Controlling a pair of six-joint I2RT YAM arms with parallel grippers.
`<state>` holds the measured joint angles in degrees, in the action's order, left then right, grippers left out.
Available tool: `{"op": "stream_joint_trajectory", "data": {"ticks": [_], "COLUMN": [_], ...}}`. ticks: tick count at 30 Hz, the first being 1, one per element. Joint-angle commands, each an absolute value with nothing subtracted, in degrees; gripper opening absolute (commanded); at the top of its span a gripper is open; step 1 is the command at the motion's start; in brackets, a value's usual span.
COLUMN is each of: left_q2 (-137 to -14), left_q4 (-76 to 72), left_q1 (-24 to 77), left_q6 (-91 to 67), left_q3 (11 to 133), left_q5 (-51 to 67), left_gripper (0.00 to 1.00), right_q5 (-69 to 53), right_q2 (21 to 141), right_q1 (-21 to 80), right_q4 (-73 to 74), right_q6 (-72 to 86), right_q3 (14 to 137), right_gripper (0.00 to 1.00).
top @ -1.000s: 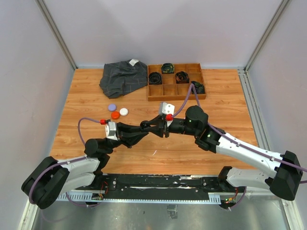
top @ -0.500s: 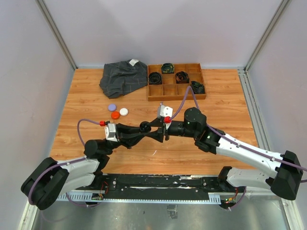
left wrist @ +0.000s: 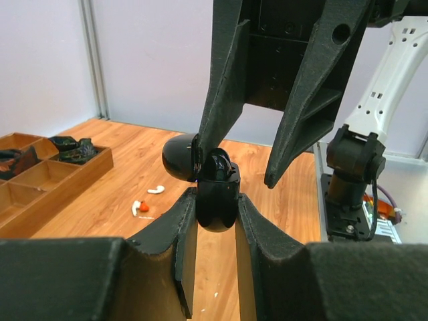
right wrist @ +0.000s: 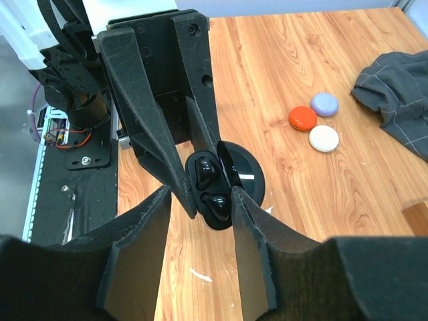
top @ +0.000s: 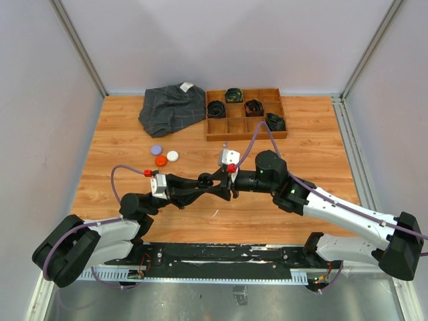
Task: Insert the wireless bluetooth earbuds into the charging case
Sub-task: Place the earbud in the charging case, then close the charging case.
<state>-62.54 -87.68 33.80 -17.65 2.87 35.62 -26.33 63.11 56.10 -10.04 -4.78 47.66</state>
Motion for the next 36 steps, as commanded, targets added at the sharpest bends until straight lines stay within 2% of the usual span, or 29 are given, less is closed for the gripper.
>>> {"op": "stream_joint_trajectory", "data": {"ticks": [1,11,16,26,36], "left_q2": [-62.08,-54.54,-52.49,-54.06,-56.00], "left_q4": [-97.47,-75.50,-71.68,-72.72,-58.00], "left_q1": [33.40,33.40,33.40,33.40,33.40], "left_q6": [-15.67,-7.59,-5.65,-9.74,-10.90], "left_q3": [2.88,6.17,7.03,7.95,11.58], "left_q5": [37.43,44.05,45.88,42.37,29.73], "left_gripper": [0.00,0.00,0.00,0.00,0.00], "right_q5": [-26.09,-25.33,-26.27,-33.92,-28.89], "right_q2": [61.30,59.70,61.53,66.09,65.57], "right_q1": [56.82,56.21,56.04,55.72,55.72], "right_q4": [-5.49,1.81,2.23,4.33,3.98], "right_q6": [-7.40,-12.86,-14.00,-15.00,-15.25], "right_q3": [50.37,52.59,53.43,55.63,53.65], "right_gripper": [0.44,0.66,0.77,0.77,0.76]}}
